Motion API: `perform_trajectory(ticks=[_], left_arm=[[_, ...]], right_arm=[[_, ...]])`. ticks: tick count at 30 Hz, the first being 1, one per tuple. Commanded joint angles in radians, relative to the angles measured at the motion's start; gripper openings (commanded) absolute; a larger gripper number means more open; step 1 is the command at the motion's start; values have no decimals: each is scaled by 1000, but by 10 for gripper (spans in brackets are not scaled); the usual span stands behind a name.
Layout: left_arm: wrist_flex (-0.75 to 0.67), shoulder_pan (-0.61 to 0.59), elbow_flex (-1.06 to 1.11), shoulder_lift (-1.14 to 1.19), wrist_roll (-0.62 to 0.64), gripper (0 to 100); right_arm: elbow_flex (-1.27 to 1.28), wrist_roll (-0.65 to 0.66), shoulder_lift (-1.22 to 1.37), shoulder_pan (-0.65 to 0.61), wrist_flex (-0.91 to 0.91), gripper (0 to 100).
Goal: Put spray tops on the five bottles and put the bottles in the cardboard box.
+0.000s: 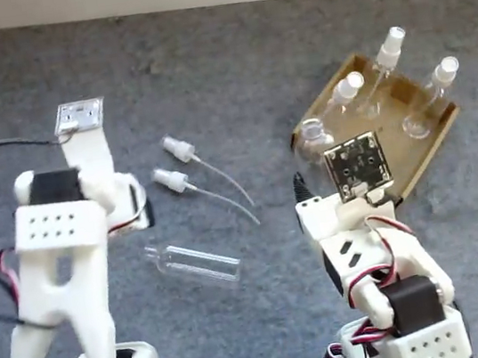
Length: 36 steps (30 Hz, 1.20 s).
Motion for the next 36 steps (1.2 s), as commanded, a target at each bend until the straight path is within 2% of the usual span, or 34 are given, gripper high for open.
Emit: perform_trajectory(ticks=[1,5,9,14,18,20,24,32,36], left_arm=[[2,113,-117,108,299,273],[2,170,-166,239,500,396],[0,163,-269,387,543,457],[5,79,-437,608,644,421],[9,38,-547,766,663,362],[9,35,-585,822,667,336],[9,38,-639,892,764,312],[9,51,-733,986,776,312],[2,81,-739,1041,836,312]], right_arm=[[82,-75,-44,10,-114,181],[189,-98,-76,10,-186,181],[280,-98,-117,8,-222,181],[334,-95,-199,8,-220,181],[387,-94,-275,8,-220,181],[409,-94,-317,8,-220,181],[424,-94,-372,8,-216,181],[426,-94,-384,7,-214,181],[426,-94,-384,7,-213,181]])
